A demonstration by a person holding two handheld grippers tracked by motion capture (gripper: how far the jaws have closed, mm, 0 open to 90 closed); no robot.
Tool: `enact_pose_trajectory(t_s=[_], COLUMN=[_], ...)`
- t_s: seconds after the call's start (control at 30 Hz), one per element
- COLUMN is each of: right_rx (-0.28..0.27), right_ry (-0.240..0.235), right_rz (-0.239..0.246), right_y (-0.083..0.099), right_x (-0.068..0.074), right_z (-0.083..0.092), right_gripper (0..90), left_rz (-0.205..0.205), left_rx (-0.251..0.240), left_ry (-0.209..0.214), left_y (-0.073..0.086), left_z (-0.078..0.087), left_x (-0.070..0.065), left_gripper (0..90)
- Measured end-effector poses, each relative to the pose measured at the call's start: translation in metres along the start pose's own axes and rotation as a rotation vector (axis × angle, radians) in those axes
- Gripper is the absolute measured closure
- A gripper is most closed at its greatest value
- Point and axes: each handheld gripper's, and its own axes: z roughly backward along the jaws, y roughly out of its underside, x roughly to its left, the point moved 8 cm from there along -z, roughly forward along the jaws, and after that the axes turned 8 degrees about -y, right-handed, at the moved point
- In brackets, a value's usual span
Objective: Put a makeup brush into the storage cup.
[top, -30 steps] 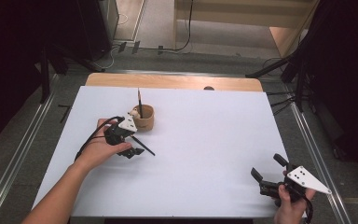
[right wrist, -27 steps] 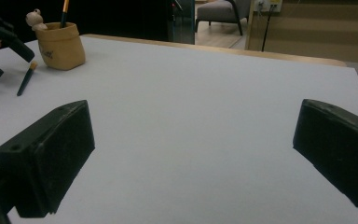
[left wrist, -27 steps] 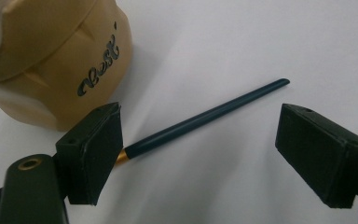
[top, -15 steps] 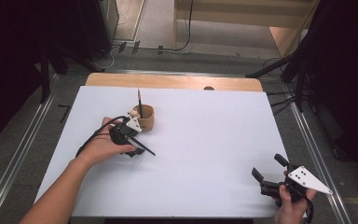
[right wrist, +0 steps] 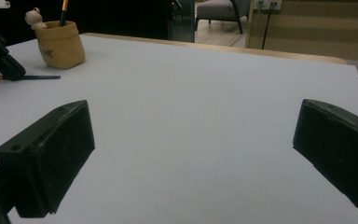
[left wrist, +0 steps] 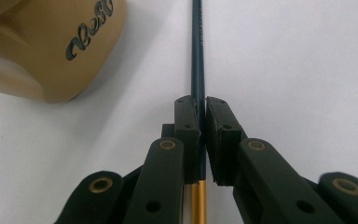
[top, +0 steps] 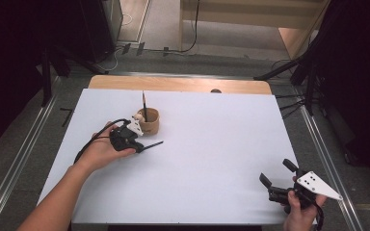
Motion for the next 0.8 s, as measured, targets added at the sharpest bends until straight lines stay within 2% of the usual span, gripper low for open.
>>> enact_pose_trajectory(t_s=[0.23, 0.3, 0.6, 0.8], right_rx=[0.006, 0.004, 0.004, 0.011], right_ry=[-0.003, -0.003, 0.002, -0.005], right_rz=[-0.002, 0.0, -0.001, 0.01], right_y=[0.001, 0.001, 0.0, -0.001], right_x=[0.001, 0.0, 0.001, 0.005], right_z=[-0.001, -0.001, -0.001, -0.003], right_gripper=[0.0, 0.0, 0.0, 0.0], left_rz=[0.078, 0.101, 0.182, 0.216], left_rx=[-0.056, -0.089, -0.256, -0.348], left_ry=[0.011, 0.003, 0.035, 0.014], left_y=[0.002, 0.001, -0.006, -0.009], left_z=[0.003, 0.006, 0.035, 0.05], left_x=[-0.001, -0.002, -0.014, -0.027], left_gripper=[84.7, 84.7, 84.7, 84.7])
